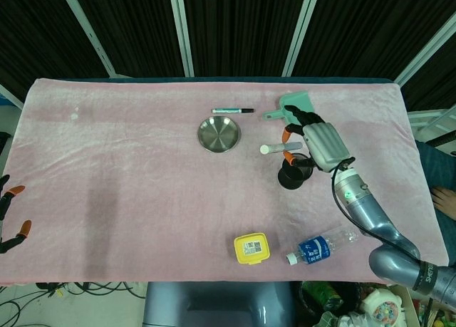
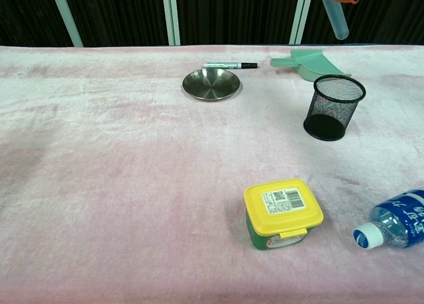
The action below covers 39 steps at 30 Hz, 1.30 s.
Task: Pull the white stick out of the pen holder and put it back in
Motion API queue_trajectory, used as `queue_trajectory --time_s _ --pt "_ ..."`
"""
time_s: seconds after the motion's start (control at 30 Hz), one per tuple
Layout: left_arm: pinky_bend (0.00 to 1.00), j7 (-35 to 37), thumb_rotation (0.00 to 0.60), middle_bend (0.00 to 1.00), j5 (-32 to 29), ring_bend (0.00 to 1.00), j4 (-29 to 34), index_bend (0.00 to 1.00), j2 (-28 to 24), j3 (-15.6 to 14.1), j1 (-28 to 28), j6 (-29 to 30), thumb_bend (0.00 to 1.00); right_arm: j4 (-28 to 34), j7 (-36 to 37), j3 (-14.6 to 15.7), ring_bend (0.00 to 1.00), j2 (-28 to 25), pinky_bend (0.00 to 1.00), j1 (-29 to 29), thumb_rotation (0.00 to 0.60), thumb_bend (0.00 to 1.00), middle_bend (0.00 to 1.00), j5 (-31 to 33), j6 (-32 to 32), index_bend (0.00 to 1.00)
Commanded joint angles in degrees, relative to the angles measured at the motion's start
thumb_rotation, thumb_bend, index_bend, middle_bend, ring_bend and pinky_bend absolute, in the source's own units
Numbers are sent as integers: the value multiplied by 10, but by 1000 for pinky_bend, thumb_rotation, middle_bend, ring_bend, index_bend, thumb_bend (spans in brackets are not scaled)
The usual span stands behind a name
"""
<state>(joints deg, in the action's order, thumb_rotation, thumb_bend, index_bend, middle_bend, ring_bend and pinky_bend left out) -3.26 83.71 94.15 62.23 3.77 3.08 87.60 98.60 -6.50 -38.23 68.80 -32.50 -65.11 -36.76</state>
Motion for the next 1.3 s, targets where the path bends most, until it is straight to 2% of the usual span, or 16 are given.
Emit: queue_trajectory --time_s 0.03,0.07,0.2,0.3,0.33,0.43,0.57,0.63,0.73,0.93,1.03,1.13,1.3 --pt "0 0 600 23 0 11 0 192 0 0 0 0 339 91 270 -58 157 -26 160 8 600 336 85 74 55 653" --pt "0 0 600 23 0 11 0 192 0 0 0 0 339 96 301 -69 157 -29 160 13 600 336 85 72 67 653" --pt "0 -1 600 23 0 11 0 192 1 0 0 0 338 125 484 -145 157 -30 160 45 600 336 85 69 132 653" --pt "0 -1 600 23 1 11 0 192 1 -1 0 0 338 142 608 -211 157 -17 160 76 600 336 85 75 182 653" --pt "0 -1 600 23 1 11 1 192 1 0 0 0 339 144 653 -242 157 -6 160 91 600 336 85 70 205 654" --pt "0 0 600 23 1 11 0 192 0 0 -1 1 338 137 710 -301 157 25 160 120 600 336 85 37 259 659" --pt "0 0 600 23 2 11 0 192 0 -1 -1 1 339 118 703 -331 157 48 160 137 600 336 85 -6 304 670" --pt "0 1 600 23 2 11 0 192 0 -1 -1 1 339 109 671 -329 157 52 160 140 600 335 85 -36 307 673" --pt "0 1 600 23 2 11 0 192 0 -1 -1 2 339 95 614 -306 157 49 160 138 600 336 85 -85 294 675" --pt "0 1 600 23 1 11 1 192 0 -1 -1 1 339 43 447 -219 158 26 160 117 600 336 86 -187 210 679" --pt "0 0 600 23 1 11 1 192 0 -1 -1 1 339 8 316 -173 157 25 160 102 600 337 86 -230 156 679" --pt "0 0 600 23 0 11 1 192 0 0 -1 0 338 -16 168 -134 158 39 160 88 600 336 86 -223 99 681" --pt "0 0 600 23 -1 11 1 192 0 0 -1 0 339 -32 -35 -88 158 61 160 66 600 337 86 -162 11 682"
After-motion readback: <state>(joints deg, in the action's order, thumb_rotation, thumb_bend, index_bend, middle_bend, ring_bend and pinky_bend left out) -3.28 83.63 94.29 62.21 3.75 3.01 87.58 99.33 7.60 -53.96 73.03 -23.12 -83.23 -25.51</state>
